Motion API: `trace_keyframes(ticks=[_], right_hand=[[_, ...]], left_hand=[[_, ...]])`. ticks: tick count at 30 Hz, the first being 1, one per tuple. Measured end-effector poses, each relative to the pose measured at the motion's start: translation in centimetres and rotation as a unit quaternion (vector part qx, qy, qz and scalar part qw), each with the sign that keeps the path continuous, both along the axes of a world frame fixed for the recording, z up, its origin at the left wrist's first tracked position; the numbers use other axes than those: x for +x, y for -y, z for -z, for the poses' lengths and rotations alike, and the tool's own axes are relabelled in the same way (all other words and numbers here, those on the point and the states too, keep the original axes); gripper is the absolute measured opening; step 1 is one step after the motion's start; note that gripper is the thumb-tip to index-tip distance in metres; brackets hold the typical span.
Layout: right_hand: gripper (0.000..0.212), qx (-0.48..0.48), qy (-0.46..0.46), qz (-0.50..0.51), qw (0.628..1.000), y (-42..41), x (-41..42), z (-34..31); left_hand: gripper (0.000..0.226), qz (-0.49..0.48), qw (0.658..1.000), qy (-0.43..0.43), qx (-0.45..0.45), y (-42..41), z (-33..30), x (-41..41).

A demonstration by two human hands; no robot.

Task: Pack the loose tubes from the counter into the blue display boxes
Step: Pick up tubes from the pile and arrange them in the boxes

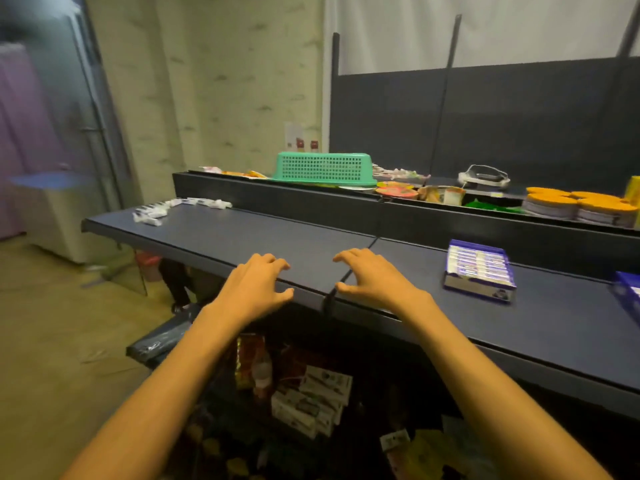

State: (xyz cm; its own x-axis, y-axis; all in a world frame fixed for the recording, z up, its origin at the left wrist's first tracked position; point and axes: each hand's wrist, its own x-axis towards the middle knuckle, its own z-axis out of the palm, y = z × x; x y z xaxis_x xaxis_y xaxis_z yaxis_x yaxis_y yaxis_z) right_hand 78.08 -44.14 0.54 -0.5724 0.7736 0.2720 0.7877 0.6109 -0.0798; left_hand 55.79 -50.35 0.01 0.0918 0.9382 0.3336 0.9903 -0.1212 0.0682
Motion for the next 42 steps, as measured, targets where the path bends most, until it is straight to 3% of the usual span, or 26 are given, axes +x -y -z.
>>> trace_keyframes(ticks=[11, 19, 33, 42], right_hand=[[0.055, 0.002, 0.019, -0.057, 0.998, -6.8, -18.4, 1.2], [0.055, -0.002, 0.016, -0.055, 0.998, -15.9, -29.8, 1.0], [0.055, -0.020, 0.024, -0.004, 1.000, -27.6, -44.8, 0.4], [0.055, -0.029, -0.007, 0.086, 0.996, -31.6, -53.3, 0.3]], left_hand=[[0.054, -0.074, 0.997, 0.009, 0.005, -3.0, 1.7, -18.0], [0.054, -0.083, 0.996, 0.002, -0.014, -12.2, 0.2, -29.5], [0.052, -0.031, 0.998, 0.054, -0.005, -26.4, 0.1, -45.1], [0.045, 0.058, 0.997, 0.048, -0.005, -35.6, 0.2, -55.1]])
